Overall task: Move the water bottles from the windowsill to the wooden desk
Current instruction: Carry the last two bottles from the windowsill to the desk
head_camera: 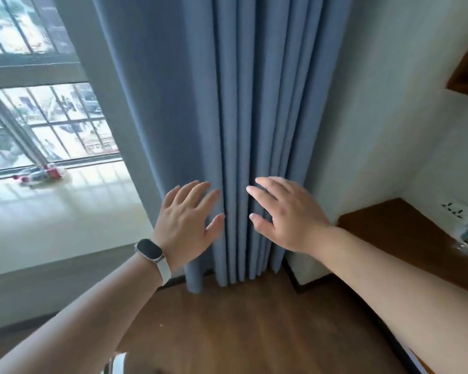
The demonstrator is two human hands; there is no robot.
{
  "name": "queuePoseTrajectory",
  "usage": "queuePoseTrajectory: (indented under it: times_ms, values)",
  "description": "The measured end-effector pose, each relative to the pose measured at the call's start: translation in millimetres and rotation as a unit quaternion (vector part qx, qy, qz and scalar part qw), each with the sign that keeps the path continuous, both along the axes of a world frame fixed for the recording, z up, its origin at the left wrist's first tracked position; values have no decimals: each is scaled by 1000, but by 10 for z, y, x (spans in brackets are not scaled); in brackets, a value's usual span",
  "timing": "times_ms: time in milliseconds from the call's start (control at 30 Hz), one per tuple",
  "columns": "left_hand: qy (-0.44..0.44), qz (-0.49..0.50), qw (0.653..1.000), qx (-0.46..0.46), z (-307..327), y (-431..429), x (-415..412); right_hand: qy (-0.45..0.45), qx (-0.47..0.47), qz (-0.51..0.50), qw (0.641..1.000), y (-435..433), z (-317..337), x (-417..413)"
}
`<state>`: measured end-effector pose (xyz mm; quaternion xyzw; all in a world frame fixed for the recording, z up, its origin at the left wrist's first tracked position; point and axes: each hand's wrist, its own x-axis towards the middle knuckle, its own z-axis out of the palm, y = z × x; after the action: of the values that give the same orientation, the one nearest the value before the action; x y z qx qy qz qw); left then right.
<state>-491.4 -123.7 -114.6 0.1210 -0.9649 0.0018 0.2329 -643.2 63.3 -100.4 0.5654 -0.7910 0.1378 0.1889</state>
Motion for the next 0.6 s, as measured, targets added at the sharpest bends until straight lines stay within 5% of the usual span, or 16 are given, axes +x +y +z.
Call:
queuePoseTrajectory:
  times_ms: [600]
  values:
    - [-16, 279, 960, 24, -157, -1141, 1332, -30, -6, 229, 973, -2126, -183, 595]
